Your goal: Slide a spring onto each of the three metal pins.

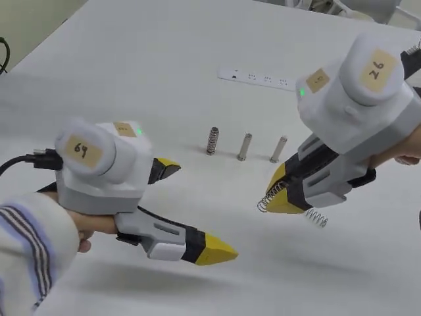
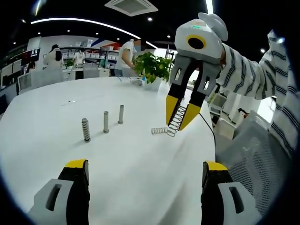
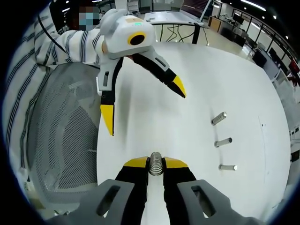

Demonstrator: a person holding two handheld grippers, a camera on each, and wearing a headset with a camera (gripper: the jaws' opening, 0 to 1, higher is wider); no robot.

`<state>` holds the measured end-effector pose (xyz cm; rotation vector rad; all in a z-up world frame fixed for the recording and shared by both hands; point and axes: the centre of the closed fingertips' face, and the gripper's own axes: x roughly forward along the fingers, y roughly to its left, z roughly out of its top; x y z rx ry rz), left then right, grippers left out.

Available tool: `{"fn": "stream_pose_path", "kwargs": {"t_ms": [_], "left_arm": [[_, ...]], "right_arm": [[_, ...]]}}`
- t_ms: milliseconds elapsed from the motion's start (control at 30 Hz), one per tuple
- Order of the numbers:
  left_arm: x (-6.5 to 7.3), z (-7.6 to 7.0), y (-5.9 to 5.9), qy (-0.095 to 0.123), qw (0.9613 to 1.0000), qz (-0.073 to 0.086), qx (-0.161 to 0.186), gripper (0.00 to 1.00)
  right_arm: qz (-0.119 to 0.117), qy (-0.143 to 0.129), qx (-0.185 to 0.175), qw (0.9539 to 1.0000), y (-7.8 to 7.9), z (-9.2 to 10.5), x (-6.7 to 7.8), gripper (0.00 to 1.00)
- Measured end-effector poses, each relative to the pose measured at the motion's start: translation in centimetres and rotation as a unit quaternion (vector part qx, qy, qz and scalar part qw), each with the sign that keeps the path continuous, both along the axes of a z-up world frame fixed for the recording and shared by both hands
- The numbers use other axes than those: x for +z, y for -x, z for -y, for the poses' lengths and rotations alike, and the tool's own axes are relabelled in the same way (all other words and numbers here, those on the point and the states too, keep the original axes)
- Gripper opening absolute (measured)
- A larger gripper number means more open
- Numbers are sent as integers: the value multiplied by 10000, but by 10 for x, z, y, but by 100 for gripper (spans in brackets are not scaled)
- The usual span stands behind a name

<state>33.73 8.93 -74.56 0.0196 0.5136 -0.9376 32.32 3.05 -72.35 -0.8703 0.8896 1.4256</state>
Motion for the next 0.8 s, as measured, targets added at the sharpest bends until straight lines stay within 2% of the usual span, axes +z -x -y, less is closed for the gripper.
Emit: {"fn": "stream_pose_path", "kwargs": {"t_ms": [100,200,433,633,733,800], "left_arm": [[2,-2,-2,-23,10000,37,53,98],[5,-2,-3,60,9999,51,104,98],[11,-5,-6,94,9997,119,195,98],[10,-8,-8,58,9996,98,248,98],[8,-8,-7,-3,9997,82,231,98],[8,-7,-6,36,9997,60,236,98]], "right_arm": [[2,11,-4,10000,-2,0,0,9],[17,32,21,10000,-3,0,0,9],[185,60,25,9998,-22,-3,11,9],[347,72,35,9994,-41,-7,21,9],[389,100,71,9992,-46,-9,23,9],[423,146,102,9989,-49,-9,24,9]]}}
